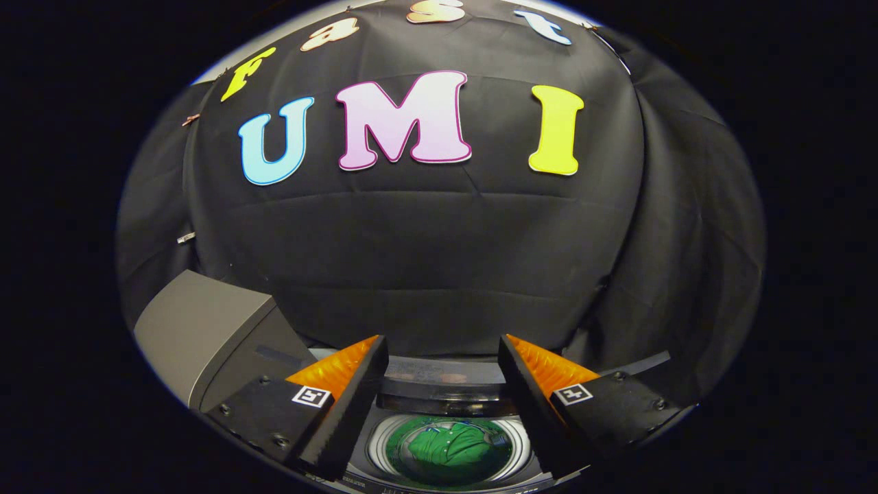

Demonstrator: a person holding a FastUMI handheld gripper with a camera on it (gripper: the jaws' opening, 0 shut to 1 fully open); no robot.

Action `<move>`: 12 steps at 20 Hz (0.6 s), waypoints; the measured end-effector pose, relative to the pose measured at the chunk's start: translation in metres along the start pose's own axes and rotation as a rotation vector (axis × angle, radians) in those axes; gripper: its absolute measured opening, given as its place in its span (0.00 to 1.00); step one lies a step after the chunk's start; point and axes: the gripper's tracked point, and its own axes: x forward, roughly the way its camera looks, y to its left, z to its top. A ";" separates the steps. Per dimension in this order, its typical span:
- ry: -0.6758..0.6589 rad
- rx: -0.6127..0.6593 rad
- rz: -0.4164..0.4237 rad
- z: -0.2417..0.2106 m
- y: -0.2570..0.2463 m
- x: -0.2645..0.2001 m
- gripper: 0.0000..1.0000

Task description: Put the clothes into the washing machine and then close the washing machine lid.

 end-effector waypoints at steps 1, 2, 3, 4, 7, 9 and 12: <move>0.000 0.000 0.001 -0.002 0.000 -0.002 1.00; 0.002 0.000 0.002 -0.004 0.001 -0.005 1.00; 0.002 0.000 0.004 -0.004 0.001 -0.006 1.00; 0.004 0.000 0.006 -0.006 0.002 -0.007 1.00; 0.007 0.004 0.005 -0.010 0.002 -0.012 1.00; 0.010 0.004 0.003 -0.013 0.002 -0.015 1.00; 0.010 0.004 0.004 -0.016 0.003 -0.017 1.00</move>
